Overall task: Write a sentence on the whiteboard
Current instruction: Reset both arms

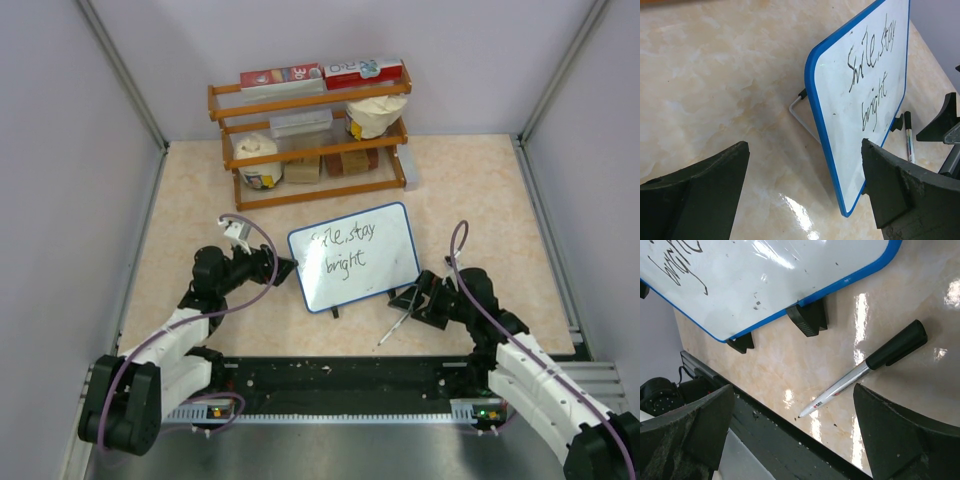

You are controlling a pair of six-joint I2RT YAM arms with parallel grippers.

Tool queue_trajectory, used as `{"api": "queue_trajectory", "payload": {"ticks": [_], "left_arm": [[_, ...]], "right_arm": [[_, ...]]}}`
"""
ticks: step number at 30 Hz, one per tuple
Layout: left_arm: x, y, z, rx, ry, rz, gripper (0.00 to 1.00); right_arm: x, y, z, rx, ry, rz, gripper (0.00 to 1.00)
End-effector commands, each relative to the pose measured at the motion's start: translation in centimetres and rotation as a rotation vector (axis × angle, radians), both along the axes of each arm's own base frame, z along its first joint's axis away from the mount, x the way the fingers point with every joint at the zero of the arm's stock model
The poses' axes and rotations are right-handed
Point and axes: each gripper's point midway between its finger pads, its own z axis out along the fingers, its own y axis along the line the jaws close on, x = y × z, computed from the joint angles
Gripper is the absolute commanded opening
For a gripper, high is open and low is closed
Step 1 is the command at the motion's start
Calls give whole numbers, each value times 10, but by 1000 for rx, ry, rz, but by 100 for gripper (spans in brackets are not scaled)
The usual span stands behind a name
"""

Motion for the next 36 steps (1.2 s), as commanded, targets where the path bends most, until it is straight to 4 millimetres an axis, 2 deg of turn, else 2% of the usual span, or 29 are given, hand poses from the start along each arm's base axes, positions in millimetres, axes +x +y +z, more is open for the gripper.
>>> {"api": "queue_trajectory", "payload": {"ticks": [1, 11, 17, 20, 21, 22, 24, 25, 27, 31, 32, 33, 34, 35, 36], "left_arm": [[3, 1, 11, -2, -62, 4, 96], [3, 2, 11, 1, -49, 11, 98], [-3, 4, 22, -18, -45, 28, 99], [-1, 5, 39, -40, -52, 44, 99], [-2, 6, 38, -37, -25, 55, 99], [1, 7, 48, -47, -31, 67, 99], [1, 9, 51, -55, -2, 90, 99], [6, 11, 63, -62, -15, 112, 99], [6, 14, 67, -70, 13, 143, 99], [12, 22, 94, -63, -17, 200, 99], [14, 26, 100, -58, -32, 221, 99], [16, 28, 106, -45, -50, 227, 99], [16, 29, 118, -38, -74, 233, 99], [17, 33, 125, -26, -96, 248, 99], [19, 36, 140, -13, -136, 258, 99]], "right_arm": [[18, -1, 30, -7, -117, 0, 99], [32, -9, 43, -87, -205, -3, 99], [43, -12, 52, -134, -246, -2, 99], [49, -13, 59, -154, -271, -9, 99], [51, -14, 60, -159, -282, -7, 99], [52, -14, 62, -161, -291, -10, 99], [57, -16, 66, -176, -308, -22, 99], [58, -16, 67, -180, -314, -22, 99], [63, -18, 73, -194, -332, -33, 99], [78, -30, 87, -268, -396, -79, 99], [84, -33, 100, -281, -430, -94, 99], [88, -37, 104, -312, -452, -101, 99], [93, -43, 111, -342, -468, -132, 99], [98, -45, 130, -346, -507, -153, 99], [101, -48, 136, -362, -526, -160, 99]]}}
